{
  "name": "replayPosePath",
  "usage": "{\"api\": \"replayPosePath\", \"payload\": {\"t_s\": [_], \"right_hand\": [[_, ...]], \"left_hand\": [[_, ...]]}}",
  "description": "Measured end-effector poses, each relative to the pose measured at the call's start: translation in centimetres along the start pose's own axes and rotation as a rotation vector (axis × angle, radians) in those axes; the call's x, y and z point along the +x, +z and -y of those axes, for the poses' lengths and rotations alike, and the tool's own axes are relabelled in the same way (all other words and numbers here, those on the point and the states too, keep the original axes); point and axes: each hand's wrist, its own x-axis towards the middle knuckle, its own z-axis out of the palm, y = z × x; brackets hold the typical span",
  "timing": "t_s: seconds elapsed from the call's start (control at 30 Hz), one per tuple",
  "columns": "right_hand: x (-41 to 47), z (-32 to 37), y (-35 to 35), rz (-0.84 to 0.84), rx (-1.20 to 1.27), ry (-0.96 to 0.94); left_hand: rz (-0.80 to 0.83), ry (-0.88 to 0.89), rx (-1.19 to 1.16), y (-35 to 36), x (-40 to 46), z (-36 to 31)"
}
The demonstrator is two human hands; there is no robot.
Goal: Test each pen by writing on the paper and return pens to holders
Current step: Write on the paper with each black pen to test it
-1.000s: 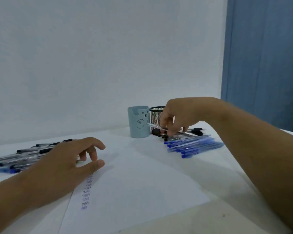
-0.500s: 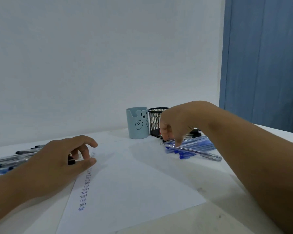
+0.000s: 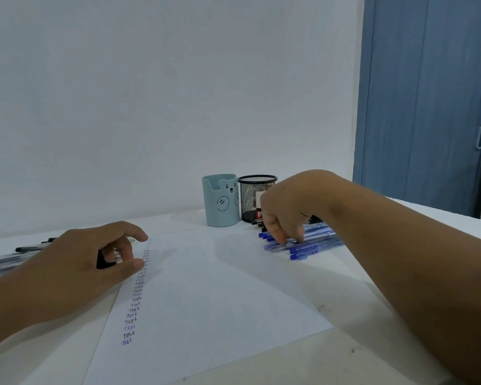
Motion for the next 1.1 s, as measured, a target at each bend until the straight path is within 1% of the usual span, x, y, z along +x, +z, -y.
{"api": "replayPosePath", "payload": {"t_s": [0.13,0.23,0.33,0.4,0.47,0.53,0.6,0.73,0.8,0.9,1.1], "right_hand": [[0.0,-0.1,0.0,0.007,-0.057,-0.003],[-0.7,0.3,-0.3,-0.072,-0.047,-0.022],[-1.1,1.8,-0.2,-0.270,0.051,-0.113],[-0.6,3.3,0.4,-0.431,0.193,-0.205],[0.2,5.4,1.4,-0.560,0.331,-0.356],[0.9,7.6,2.1,-0.633,0.406,-0.511],[1.6,9.6,2.9,-0.670,0.447,-0.616],[2.5,12.1,4.2,-0.746,0.537,-0.677],[2.6,12.9,4.3,-0.750,0.521,-0.688],[2.4,13.2,4.3,-0.723,0.463,-0.723],[2.3,12.6,4.6,-0.746,0.516,-0.722]], "left_hand": [[0.017,-0.006,0.002,-0.1,0.0,-0.4],[0.031,-0.028,-0.015,-0.3,0.0,-0.5],[0.053,-0.035,-0.007,-0.7,-0.2,-0.8],[0.059,-0.044,-0.007,-1.1,-0.1,-1.0],[0.039,-0.069,0.013,-1.9,0.1,-0.9],[0.044,-0.099,0.098,-3.5,0.1,-0.3],[0.069,-0.149,0.151,-5.3,-0.4,0.8],[0.142,-0.231,0.157,-7.1,-1.1,2.6],[0.179,-0.251,0.182,-7.3,-1.3,3.2],[0.243,-0.234,0.226,-7.0,-1.3,3.5],[0.171,-0.212,0.309,-5.5,-1.0,3.5]]}}
